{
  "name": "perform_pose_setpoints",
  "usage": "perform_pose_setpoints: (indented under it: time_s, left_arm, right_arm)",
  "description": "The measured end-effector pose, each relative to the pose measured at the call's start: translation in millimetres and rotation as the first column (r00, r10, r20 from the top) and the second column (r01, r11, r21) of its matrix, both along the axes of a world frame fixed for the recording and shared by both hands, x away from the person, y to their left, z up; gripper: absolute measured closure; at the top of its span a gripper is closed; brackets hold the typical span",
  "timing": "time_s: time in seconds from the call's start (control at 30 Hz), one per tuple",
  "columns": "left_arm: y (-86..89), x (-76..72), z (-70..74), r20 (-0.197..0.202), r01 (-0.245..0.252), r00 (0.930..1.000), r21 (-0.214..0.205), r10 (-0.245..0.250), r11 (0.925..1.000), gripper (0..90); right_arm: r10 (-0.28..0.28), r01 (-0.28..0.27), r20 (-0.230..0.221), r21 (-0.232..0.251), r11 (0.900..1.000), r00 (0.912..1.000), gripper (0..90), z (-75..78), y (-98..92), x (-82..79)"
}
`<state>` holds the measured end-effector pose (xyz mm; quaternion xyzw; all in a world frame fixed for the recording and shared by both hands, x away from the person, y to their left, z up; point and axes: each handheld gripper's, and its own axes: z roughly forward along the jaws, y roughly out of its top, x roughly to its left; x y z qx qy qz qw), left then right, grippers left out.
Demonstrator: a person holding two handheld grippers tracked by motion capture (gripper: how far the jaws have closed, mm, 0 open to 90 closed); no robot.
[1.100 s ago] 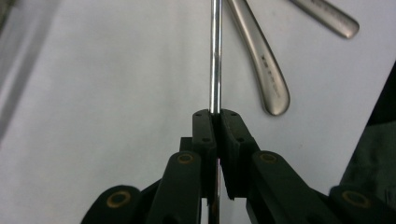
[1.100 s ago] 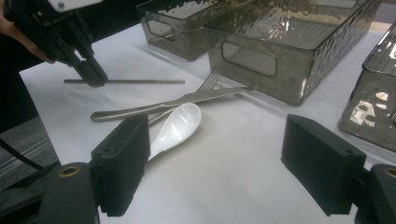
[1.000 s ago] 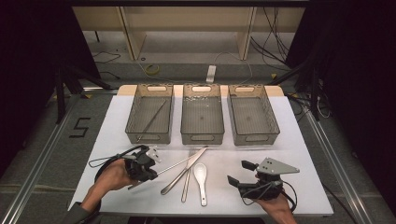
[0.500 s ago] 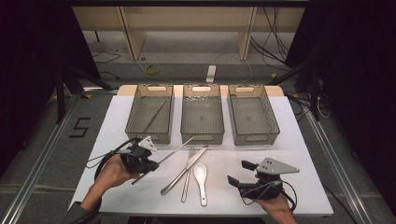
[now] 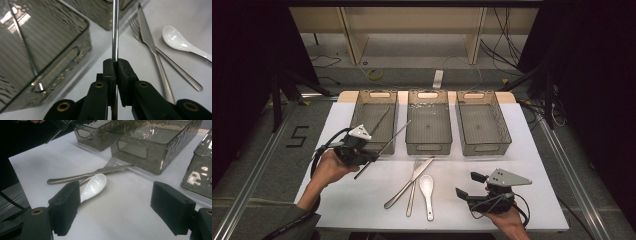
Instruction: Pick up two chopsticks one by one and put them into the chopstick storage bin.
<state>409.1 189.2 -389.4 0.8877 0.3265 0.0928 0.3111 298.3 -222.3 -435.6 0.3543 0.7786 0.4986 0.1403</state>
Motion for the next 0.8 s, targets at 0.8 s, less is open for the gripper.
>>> perform_pose_setpoints:
  time_s: [0.8]
  left_arm:
    - [4.9, 60.5, 31.1, 0.036, -0.117, 0.9922, -0.068, 0.12, 0.9908, 84.7]
  right_arm:
    - [-0.002, 0.002, -0.003, 0.004, 1.0, 1.0, 24.6, 0.0, -0.7, -0.3]
